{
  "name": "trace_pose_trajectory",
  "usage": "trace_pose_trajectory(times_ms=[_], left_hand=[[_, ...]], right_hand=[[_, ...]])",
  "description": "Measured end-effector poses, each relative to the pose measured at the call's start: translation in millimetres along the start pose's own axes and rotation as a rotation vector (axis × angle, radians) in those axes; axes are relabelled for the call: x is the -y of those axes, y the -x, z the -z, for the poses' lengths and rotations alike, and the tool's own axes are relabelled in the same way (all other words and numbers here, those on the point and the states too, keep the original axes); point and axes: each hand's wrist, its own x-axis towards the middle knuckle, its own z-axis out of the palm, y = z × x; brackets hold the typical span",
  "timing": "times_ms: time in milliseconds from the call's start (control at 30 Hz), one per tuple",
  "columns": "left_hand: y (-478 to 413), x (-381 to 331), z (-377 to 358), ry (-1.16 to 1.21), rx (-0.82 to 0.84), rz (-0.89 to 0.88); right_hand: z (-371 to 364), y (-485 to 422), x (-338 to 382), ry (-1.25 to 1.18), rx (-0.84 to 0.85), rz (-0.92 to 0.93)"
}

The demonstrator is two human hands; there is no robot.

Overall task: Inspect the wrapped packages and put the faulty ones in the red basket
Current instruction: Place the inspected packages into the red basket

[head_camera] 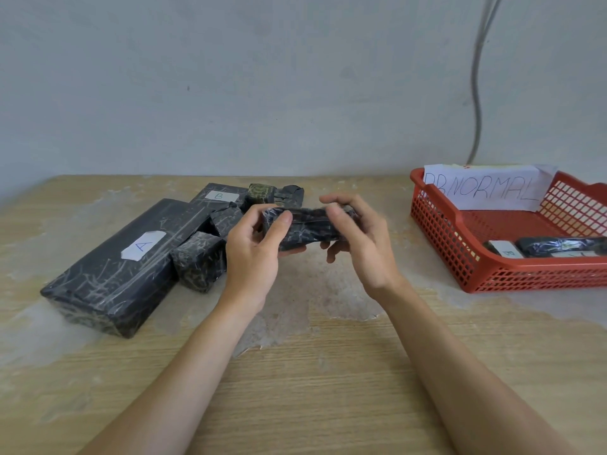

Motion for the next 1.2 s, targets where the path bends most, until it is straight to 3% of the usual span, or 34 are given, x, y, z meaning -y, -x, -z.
trace_pose_trajectory(times_ms=[100,233,400,500,667,900,1200], left_hand=[[2,1,-1,-0.020,0.012,-0.006],[4,1,1,-0.036,0.148,-0.019],[3,-1,-1,-0.050,0.085,-0.003],[4,-2,-1,-0.068,0.078,-0.001],[9,2,-8,-0.067,0.064,-0.013],[5,1,-5,-0.105,0.017,-0.053],[3,-1,-5,0.013,0.053,0.058]], right_hand=[[-1,-1,0,-0.008,-0.029,-0.037],[0,-2,2,-0.002,-0.098,-0.064],[11,-1,6,0.004,0.025,-0.025],[10,-2,3,0.144,-0.005,0.064],[5,-3,-1,0.144,-0.096,0.083],[6,-2,-6,0.198,-0.039,0.066],[7,-1,-6,0.216,-0.055,0.077]])
